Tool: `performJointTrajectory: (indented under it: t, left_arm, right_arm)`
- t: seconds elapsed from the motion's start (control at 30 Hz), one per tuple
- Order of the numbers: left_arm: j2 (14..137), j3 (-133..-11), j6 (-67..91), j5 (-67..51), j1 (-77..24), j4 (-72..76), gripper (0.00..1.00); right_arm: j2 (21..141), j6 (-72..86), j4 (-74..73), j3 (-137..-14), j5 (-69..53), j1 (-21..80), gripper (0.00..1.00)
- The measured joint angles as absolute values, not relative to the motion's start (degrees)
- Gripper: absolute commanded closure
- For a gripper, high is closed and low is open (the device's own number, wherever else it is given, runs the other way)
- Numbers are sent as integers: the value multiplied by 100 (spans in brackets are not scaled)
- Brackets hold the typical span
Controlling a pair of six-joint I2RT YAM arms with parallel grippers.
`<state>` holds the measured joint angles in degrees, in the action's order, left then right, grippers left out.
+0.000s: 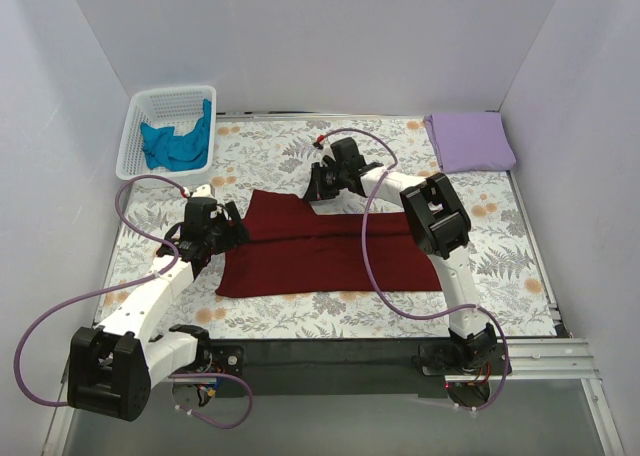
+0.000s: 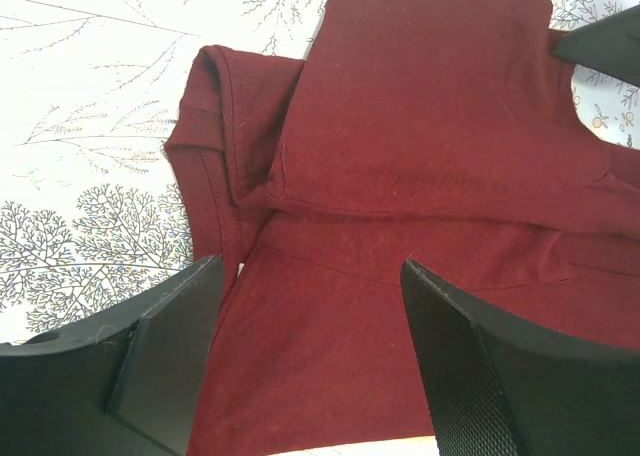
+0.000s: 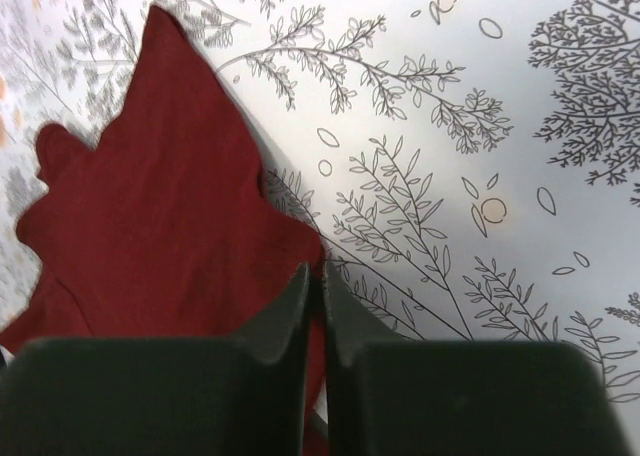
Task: Fold and stack the t-shirts
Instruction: Fold the tshirt
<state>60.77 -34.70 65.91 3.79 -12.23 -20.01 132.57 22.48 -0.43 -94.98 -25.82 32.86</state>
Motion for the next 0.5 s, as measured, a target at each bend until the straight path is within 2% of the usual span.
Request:
performJointTrajectory:
  t: [0.03,0.3,0.5]
  left_arm:
    - [6077,-3470,6589,377,-1223,-2001,30]
    - [6088,-3470,6584,357,-1223,-1999,30]
    - [6093,-3470,6587,362,-1223,-2001,31]
  right_arm:
    - [13257,2248,-60,-9498,-2591,3288,99]
    - [13150,2185,-200,-9450,-2757,3343,99]
    - [12304,2034,-283,-8938,-3004,3485,99]
